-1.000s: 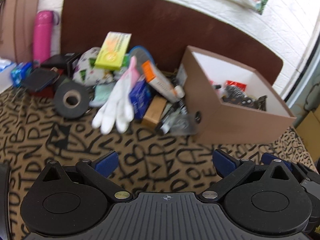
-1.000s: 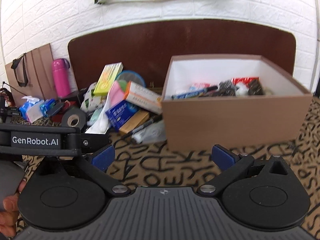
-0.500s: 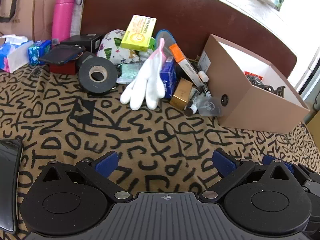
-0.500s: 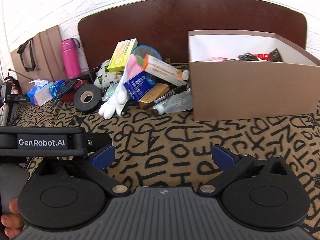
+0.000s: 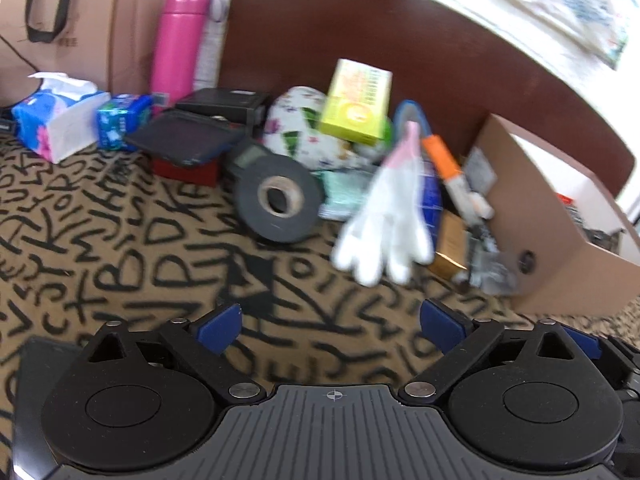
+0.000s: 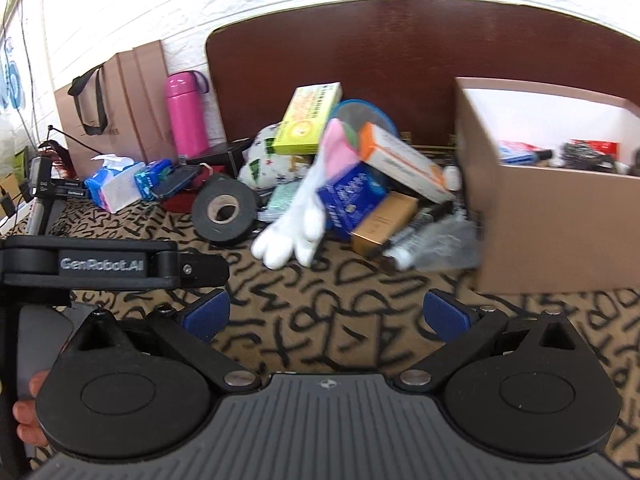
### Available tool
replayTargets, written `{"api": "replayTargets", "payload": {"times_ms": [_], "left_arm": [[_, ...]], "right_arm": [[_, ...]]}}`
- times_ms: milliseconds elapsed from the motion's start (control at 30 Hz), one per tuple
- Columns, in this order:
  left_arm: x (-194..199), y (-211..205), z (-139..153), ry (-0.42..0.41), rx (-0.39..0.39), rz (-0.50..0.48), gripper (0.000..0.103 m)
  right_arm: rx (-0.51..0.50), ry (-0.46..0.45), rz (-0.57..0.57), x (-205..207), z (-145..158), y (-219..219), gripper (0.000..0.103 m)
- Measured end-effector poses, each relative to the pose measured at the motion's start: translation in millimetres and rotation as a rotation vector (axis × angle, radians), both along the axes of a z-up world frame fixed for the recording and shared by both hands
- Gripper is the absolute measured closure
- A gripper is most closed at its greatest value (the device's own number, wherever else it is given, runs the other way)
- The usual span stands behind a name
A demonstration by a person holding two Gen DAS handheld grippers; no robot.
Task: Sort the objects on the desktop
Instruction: 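Move the left tool down toward the black tape roll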
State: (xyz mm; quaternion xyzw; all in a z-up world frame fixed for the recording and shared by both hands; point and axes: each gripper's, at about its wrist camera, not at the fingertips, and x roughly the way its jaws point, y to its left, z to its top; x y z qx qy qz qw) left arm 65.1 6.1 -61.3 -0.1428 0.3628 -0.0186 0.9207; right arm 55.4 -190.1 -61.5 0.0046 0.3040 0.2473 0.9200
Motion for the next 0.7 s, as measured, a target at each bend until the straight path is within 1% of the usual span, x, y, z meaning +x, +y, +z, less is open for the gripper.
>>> {"api": "replayTargets", "payload": {"times_ms": [100,133,200,233,300,367,467,533,567,633,700], "left_arm": [[14,17,-5,0.016,0.002,0.029,0.011],[19,22,-6,0.023,0.002,0.035,0.012],[29,33,-9,0.036,0.005,0.039,0.02],[35,35,-9,0.042,0.008,0.041,0.021],[45,39,-8,0.049,0.011,0.041,0.027],[57,41,-8,0.059,0.015,0.039,0.032],[74,42,-8,0.071,0.024,0.035,0.04],[85,41,-9,0.08,0.025,0.023,0.042],[89,43,-9,0.083,0.028,0.016,0.043],[97,45,-11,0.083,0.035,0.007,0.042],[105,48,-12,0.077,0.019,0.003,0.042]], "right_arm": [[0.001,-0.004,0.042,9,-2,17,0.009],[-0.002,-0.005,0.056,13,-3,22,0.013],[-0.014,-0.015,0.076,21,-4,33,0.02],[-0.019,-0.02,0.081,26,-4,39,0.024],[-0.022,-0.024,0.093,36,-4,49,0.029],[-0.012,-0.026,0.108,46,-4,59,0.037],[-0.003,-0.026,0.138,61,-6,74,0.042],[-0.005,-0.023,0.16,70,-8,84,0.045],[-0.003,-0.023,0.172,74,-9,89,0.048],[-0.002,-0.025,0.19,81,-11,97,0.052],[-0.005,-0.021,0.194,88,-14,104,0.054]]}}
